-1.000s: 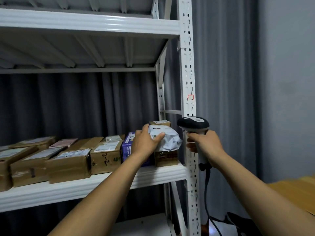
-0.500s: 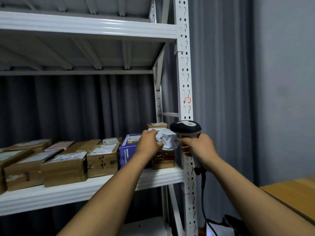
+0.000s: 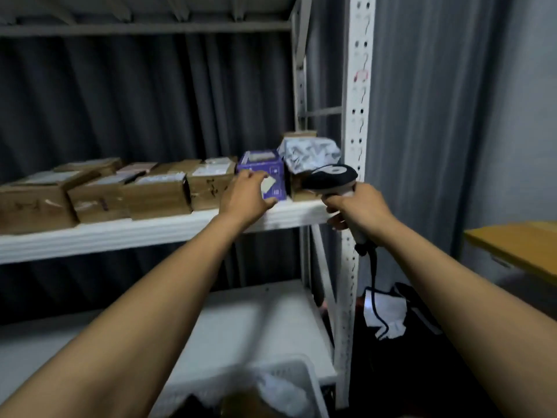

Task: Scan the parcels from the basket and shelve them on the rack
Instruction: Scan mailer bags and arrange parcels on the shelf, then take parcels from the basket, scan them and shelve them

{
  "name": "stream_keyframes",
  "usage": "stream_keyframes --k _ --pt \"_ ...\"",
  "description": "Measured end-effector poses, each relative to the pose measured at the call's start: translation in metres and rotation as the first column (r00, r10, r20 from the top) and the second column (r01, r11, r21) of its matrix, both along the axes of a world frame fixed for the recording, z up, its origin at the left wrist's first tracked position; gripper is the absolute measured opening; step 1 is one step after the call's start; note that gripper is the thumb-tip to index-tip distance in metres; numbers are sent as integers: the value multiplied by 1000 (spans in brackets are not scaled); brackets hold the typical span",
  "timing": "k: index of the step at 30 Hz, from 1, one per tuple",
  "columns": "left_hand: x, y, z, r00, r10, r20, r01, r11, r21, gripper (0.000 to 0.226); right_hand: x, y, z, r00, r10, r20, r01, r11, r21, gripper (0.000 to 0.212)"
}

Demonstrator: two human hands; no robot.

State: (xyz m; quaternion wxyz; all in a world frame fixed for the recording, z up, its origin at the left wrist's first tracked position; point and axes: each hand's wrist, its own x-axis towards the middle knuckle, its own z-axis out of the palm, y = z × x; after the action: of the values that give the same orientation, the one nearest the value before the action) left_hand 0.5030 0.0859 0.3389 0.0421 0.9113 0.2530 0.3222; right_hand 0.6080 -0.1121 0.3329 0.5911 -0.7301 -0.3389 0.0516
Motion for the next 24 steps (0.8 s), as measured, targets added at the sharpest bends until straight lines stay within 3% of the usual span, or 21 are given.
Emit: stream_keyframes --k 8,13,24 --pt "-83 7 -144 951 65 -301 -99 990 -99 61 -56 2 -103 992 121 27 -109 957 -268 8" --pt "-118 0 -242 841 76 -536 -178 974 -142 66 -69 2 -171 983 178 -42 -180 901 -394 18" --pt "-123 -44 -380 620 -288 -730 82 949 -304 71 -66 -18 -282 977 200 -80 -206 758 -619 22"
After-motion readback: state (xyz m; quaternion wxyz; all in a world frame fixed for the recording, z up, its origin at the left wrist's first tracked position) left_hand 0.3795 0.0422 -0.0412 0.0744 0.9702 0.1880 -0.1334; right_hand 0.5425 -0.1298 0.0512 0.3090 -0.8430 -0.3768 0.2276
